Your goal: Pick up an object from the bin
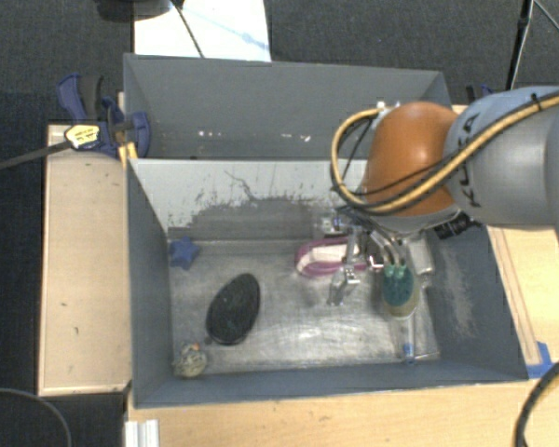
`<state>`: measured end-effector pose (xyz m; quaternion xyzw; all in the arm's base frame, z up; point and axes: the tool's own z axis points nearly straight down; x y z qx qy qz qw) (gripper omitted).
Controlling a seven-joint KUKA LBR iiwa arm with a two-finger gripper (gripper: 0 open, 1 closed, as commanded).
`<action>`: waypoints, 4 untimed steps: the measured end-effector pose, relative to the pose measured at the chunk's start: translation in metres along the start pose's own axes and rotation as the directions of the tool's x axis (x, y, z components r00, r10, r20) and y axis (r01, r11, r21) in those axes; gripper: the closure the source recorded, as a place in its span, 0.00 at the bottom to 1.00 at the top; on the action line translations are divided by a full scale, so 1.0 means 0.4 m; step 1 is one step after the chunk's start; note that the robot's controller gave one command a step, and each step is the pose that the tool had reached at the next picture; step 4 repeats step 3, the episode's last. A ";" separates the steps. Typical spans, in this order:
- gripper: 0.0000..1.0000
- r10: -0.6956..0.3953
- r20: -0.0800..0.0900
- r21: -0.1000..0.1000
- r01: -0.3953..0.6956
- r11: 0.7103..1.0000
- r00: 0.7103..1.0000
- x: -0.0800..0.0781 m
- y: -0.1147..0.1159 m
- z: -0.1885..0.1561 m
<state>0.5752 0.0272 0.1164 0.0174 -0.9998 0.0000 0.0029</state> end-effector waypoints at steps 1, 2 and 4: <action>0.00 0.128 0.008 -0.001 -0.128 0.992 0.992 -0.010 -0.046 0.110; 1.00 0.127 0.009 -0.002 -0.127 0.992 0.992 -0.010 -0.044 0.107; 1.00 0.088 0.015 0.000 -0.088 0.996 0.996 -0.010 -0.075 -0.276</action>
Offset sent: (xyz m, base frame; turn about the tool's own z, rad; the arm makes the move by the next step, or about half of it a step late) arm 0.0032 -0.0179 -0.0446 0.1280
